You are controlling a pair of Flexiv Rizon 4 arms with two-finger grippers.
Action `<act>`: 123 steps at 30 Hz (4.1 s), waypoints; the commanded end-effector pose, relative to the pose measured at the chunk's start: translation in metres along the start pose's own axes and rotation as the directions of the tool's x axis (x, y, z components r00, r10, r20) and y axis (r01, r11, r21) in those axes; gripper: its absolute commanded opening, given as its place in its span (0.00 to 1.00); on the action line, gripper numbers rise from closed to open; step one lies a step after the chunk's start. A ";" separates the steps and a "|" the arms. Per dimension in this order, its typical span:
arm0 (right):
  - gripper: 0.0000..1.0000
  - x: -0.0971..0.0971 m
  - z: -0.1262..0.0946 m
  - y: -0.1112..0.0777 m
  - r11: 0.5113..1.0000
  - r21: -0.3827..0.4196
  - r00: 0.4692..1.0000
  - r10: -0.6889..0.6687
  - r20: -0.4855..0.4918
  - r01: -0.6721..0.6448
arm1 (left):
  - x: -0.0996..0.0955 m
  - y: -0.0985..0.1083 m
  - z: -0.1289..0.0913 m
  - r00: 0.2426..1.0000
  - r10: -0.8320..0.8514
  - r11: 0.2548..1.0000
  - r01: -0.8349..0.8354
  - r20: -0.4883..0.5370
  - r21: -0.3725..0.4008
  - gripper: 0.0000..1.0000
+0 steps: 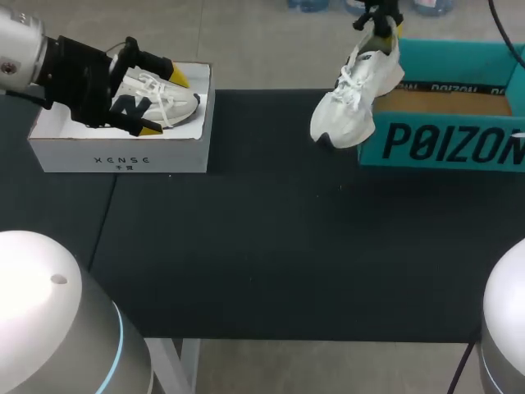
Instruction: Take the shoe out of the shoebox, open the shoe tongue, remove and reinsert the insole, then place the shoe into the shoebox
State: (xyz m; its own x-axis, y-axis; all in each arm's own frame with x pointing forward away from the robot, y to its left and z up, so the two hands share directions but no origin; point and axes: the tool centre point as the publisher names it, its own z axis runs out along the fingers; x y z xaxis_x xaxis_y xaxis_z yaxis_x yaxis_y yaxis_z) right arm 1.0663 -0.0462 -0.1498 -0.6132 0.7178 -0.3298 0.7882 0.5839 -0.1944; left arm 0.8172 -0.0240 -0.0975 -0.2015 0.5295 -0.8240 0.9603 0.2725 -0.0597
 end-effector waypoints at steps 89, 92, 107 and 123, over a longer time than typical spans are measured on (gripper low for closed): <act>0.00 -0.130 0.267 -0.133 0.406 0.163 0.419 0.906 0.056 -0.899 | 0.000 0.000 0.000 1.000 0.001 1.000 -0.001 -0.002 -0.002 1.00; 0.00 -0.128 0.279 -0.131 0.401 0.170 0.416 0.907 0.064 -0.900 | 0.000 0.000 0.000 1.000 0.001 1.000 -0.001 -0.002 -0.002 1.00; 0.35 -0.129 0.309 -0.129 0.322 0.215 0.346 0.934 0.086 -0.922 | 0.000 0.000 0.000 1.000 0.001 1.000 -0.001 -0.002 -0.002 1.00; 0.70 -0.146 0.250 -0.144 0.327 0.173 0.333 0.943 0.010 -0.929 | 0.000 0.000 0.000 1.000 0.001 1.000 -0.001 -0.002 -0.002 1.00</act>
State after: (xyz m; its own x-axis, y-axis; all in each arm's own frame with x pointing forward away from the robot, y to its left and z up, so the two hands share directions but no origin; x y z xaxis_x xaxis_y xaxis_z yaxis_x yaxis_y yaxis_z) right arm 1.0681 -0.3304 -0.3285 0.5370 0.7755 -0.3320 0.8339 -0.5474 0.0703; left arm 0.8172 -0.0240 -0.0975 -0.2015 0.5295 -0.8240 0.9603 0.2725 -0.0596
